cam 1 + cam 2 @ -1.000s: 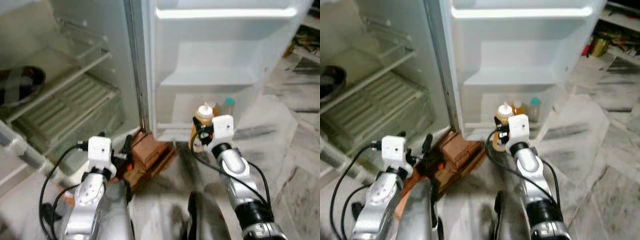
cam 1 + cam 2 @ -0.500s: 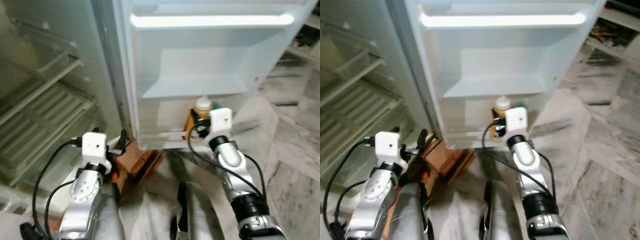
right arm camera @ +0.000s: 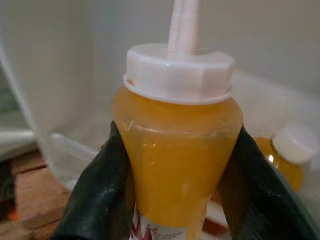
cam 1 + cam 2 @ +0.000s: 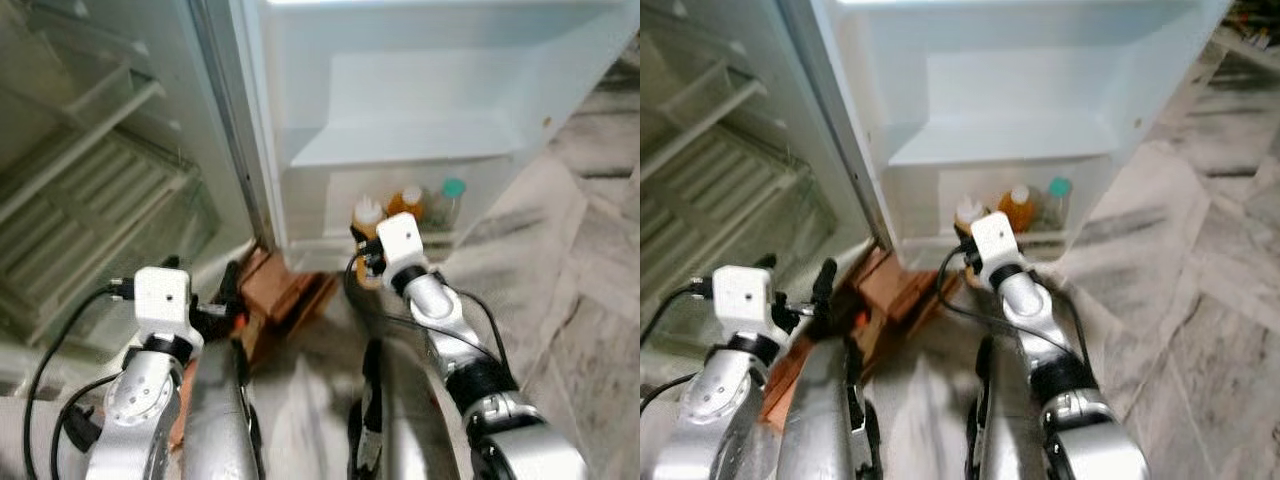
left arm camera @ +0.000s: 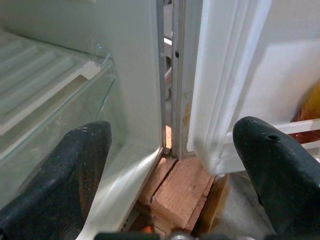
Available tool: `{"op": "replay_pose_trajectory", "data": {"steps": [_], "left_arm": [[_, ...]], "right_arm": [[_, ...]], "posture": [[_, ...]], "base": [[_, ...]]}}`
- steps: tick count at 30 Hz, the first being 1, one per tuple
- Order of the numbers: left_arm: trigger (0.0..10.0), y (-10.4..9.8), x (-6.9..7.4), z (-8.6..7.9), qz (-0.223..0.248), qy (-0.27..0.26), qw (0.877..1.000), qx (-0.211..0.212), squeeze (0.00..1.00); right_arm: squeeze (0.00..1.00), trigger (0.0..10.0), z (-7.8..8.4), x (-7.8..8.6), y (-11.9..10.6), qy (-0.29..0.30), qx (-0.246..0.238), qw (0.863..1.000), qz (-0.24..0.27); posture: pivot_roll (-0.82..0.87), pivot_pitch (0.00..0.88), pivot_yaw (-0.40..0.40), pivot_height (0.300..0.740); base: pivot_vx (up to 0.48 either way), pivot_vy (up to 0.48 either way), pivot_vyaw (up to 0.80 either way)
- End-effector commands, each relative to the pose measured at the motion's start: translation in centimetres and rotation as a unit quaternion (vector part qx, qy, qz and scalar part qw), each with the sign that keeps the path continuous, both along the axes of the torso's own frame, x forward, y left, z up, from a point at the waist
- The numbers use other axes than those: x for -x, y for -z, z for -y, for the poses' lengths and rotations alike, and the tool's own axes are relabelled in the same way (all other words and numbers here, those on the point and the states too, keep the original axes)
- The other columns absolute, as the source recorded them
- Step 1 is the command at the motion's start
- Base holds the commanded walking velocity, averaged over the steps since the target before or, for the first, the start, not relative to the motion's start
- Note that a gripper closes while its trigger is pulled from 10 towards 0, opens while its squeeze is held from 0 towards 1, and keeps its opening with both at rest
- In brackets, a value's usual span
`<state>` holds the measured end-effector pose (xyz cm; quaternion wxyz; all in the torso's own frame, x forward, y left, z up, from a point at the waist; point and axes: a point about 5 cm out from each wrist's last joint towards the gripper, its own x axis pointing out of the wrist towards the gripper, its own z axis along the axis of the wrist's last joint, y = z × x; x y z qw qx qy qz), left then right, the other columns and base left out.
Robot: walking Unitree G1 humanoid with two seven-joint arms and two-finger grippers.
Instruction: Restocking fridge
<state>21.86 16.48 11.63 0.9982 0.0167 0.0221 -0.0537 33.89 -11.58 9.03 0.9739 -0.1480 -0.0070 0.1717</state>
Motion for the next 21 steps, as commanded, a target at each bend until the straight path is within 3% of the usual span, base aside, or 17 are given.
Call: {"op": "replay_pose_trajectory", "data": {"steps": [1, 8, 12, 21], "left_arm": [[10.0, -0.3, 0.5, -0.2, -0.008, -0.004, 1.0, 0.004, 0.0], [10.0, -1.1, 2.3, -0.3, -0.022, -0.012, 1.0, 0.006, 0.0], [10.0, -1.8, 3.4, -0.7, -0.035, -0.022, 0.999, 0.005, 0.0], [10.0, -2.4, 4.3, -0.1, -0.053, -0.012, 0.998, 0.014, 0.0]], "right_arm": [[0.0, 10.0, -0.2, -0.4, -0.4, -0.004, 0.013, 1.0, 0.016], [0.0, 10.0, -1.0, -2.3, -3.9, -0.01, 0.005, 0.996, 0.087], [0.0, 10.0, -2.5, -2.8, -6.7, -0.023, 0.019, 0.985, 0.173], [0.0, 10.0, -2.6, -2.9, -7.5, -0.01, 0.098, 0.965, 0.242]], "posture": [[0.16, 0.338, -0.003, 0.581], [0.21, 0.386, -0.021, 0.581], [0.24, 0.416, -0.004, 0.581], [0.25, 0.462, 0.017, 0.581]], "base": [[0.0, 0.0, 0.0], [0.0, 0.0, 0.0], [0.0, 0.0, 0.0], [0.0, 0.0, 0.0]]}}
